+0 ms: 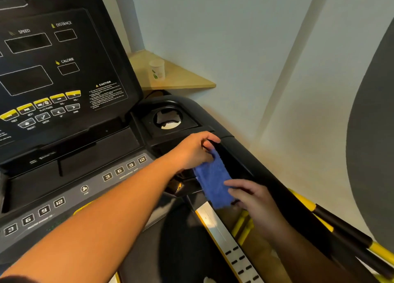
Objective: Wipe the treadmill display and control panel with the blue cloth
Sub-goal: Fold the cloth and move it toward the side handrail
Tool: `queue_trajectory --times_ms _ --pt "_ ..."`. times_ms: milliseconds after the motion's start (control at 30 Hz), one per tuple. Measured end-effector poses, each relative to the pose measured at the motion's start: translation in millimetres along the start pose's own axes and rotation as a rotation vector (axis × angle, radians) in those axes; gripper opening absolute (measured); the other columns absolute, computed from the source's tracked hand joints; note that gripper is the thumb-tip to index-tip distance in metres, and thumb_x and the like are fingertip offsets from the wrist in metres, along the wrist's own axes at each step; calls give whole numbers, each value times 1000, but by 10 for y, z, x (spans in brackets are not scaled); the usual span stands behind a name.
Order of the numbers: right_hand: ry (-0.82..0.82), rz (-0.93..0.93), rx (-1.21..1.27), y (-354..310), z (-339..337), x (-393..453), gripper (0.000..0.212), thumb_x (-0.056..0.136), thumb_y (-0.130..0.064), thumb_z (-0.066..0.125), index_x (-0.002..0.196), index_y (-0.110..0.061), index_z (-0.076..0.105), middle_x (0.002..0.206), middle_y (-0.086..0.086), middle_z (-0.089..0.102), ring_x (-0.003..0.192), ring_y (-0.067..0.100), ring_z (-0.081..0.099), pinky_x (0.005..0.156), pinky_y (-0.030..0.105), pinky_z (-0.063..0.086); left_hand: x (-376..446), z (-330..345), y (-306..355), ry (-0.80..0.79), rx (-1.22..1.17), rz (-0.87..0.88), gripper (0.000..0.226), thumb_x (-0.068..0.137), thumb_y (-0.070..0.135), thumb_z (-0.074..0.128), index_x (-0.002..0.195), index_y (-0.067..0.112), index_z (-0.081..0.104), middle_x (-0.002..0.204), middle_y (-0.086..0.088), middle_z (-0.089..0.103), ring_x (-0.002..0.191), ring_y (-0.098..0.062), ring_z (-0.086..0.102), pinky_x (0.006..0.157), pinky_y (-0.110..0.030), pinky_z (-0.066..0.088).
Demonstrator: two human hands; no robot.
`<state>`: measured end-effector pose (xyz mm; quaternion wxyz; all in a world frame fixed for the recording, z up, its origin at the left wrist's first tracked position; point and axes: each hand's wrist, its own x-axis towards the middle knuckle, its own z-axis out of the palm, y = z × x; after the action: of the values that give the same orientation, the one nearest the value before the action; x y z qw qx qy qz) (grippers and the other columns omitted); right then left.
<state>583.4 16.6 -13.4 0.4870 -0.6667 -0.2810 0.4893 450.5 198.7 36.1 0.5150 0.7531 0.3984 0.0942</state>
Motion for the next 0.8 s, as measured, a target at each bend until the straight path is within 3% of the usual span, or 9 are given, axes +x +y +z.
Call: queue_trajectory --times_ms 133,267,433,500,600,700,800 --pt "39 164 94 246 93 144 29 93 -4 63 103 -27 77 108 6 72 99 28 70 87 44 59 369 171 -71 -118 211 -43 51 89 -7 70 134 17 62 113 -3 67 105 -20 66 92 -34 58" --pt "-5 233 94 375 87 267 32 95 -1 57 106 -26 75 112 11 72 103 34 70 95 55 55 452 240 -256 -90 299 -70 40 89 -4 70 123 17 69 108 1 65 101 -17 64 79 -23 52" --pt "-34 219 -9 418 118 388 31 95 -1 56 102 -26 73 113 7 69 102 28 69 93 52 56 426 240 -385 -100 388 -115 27 89 4 70 109 20 76 105 2 70 106 -20 68 90 -30 57" --pt "-13 150 -100 401 145 391 26 94 -3 59 99 -26 70 108 2 68 101 22 67 86 41 59 393 248 -335 -118 482 -115 26 94 10 63 112 23 77 111 2 72 106 -20 68 90 -32 56" --pt "169 -188 -427 371 172 372 25 87 -9 69 101 -28 63 112 -10 59 101 7 59 83 23 53 297 269 -285 -75 580 -59 30 103 24 49 121 24 73 120 -4 71 107 -24 66 94 -41 56" --pt "201 -453 -633 423 234 460 41 84 -11 73 123 -18 62 128 -4 58 120 10 52 103 32 46 166 334 -320 -147 638 -9 34 108 34 41 121 19 68 117 -7 68 108 -27 65 94 -44 54" --pt "83 -423 -741 478 303 508 51 87 -17 72 135 -19 55 139 -1 56 132 16 47 112 35 39 55 423 -355 -175 810 -65 46 109 44 32 143 23 53 143 -7 60 127 -31 59 104 -49 50"
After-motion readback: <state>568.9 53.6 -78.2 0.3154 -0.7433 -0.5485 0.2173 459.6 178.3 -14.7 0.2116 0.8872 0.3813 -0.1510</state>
